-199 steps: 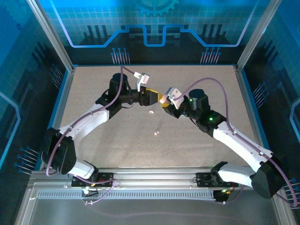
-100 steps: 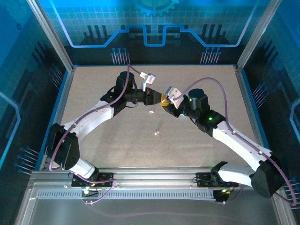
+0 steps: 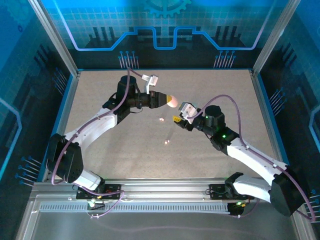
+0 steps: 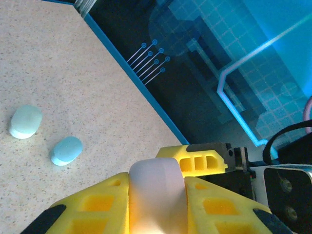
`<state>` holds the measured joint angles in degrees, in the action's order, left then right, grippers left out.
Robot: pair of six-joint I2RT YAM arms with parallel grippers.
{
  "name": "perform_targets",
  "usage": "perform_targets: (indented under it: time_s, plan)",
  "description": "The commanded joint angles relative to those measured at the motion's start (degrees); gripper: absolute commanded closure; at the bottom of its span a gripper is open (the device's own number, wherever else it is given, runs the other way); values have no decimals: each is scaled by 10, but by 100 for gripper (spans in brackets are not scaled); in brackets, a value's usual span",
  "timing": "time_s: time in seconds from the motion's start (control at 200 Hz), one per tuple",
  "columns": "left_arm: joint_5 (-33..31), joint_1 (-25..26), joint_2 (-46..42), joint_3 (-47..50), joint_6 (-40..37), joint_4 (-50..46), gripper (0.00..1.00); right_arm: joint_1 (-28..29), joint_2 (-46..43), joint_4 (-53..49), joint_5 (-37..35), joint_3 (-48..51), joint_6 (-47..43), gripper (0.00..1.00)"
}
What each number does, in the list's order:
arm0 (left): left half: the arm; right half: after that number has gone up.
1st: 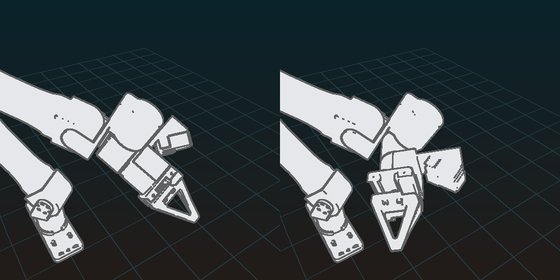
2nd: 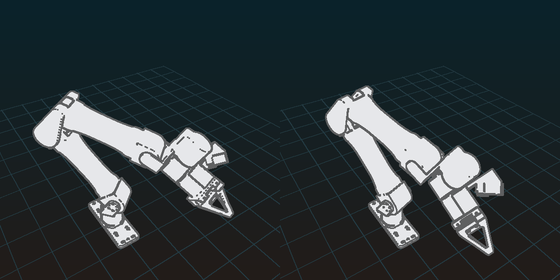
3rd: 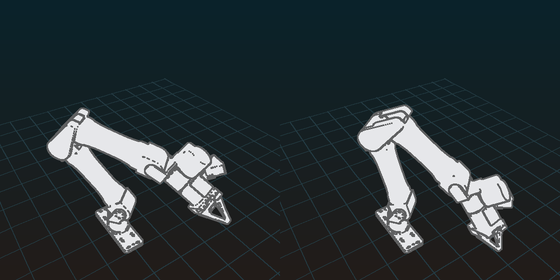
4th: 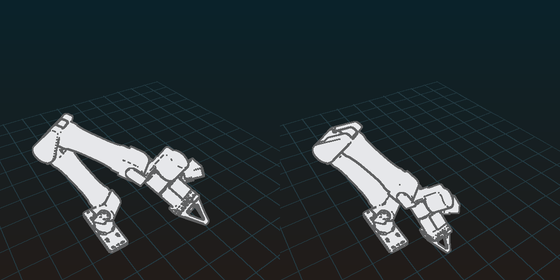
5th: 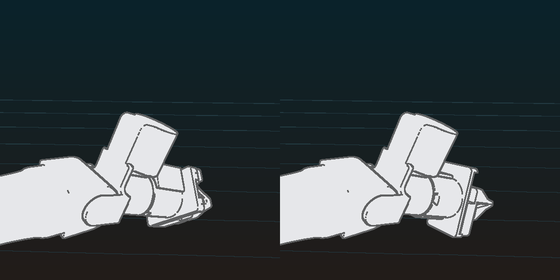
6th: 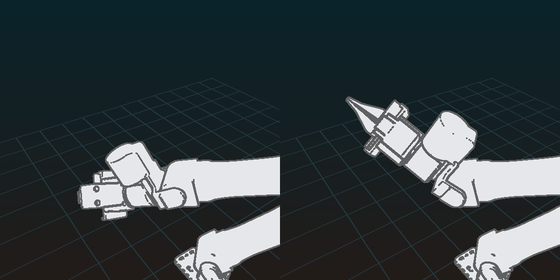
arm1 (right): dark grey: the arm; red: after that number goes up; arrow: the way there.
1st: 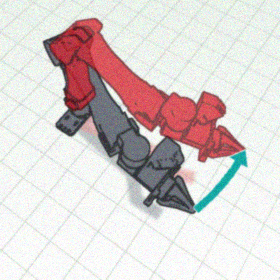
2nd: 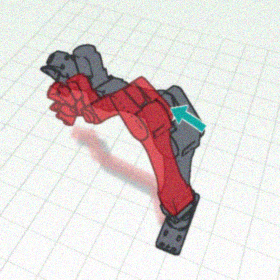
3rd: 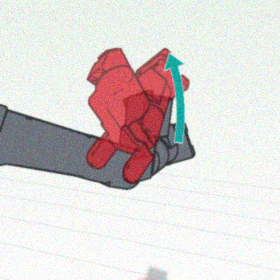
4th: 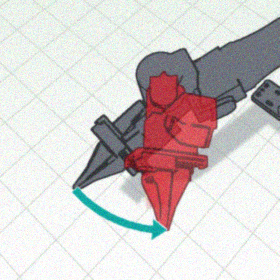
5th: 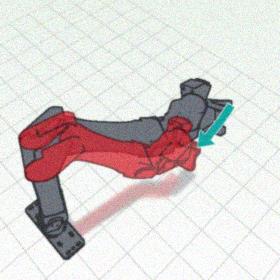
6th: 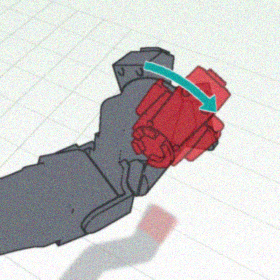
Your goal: Insert the wireless bluetooth earbuds into the charging case
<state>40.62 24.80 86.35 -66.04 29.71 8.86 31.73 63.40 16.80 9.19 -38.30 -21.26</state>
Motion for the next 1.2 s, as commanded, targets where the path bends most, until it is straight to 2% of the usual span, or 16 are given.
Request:
perform_targets:
  time_s: [0.0,0.205,0.61,0.66,0.72,0.82,0.926,1.021,1.121,1.196]
  plan:
    - [32,1,-16,-1,24,25,79,-9,-1,98,12,-8,4,45]
    - [38,0,-12,-2,38,40,79,-10,18,126,12,-27,16,45]
    - [39,1,-12,-1,37,39,79,-11,28,132,25,-34,39,61]
    - [39,1,-12,-1,35,38,78,-14,27,123,28,-36,42,63]
    - [39,1,-14,0,27,38,71,-17,25,109,41,-40,51,64]
    - [27,0,-28,11,-2,39,62,-28,24,63,83,-58,72,65]
    - [17,1,-55,39,-67,64,54,-46,27,2,152,-83,93,65]
    - [20,1,-87,87,-143,123,49,-65,32,-73,250,-112,104,65]
    - [32,1,-117,143,-226,207,46,-77,44,-156,321,-159,93,64]
    - [36,1,-129,164,-265,230,44,-83,51,-204,369,-184,82,64]
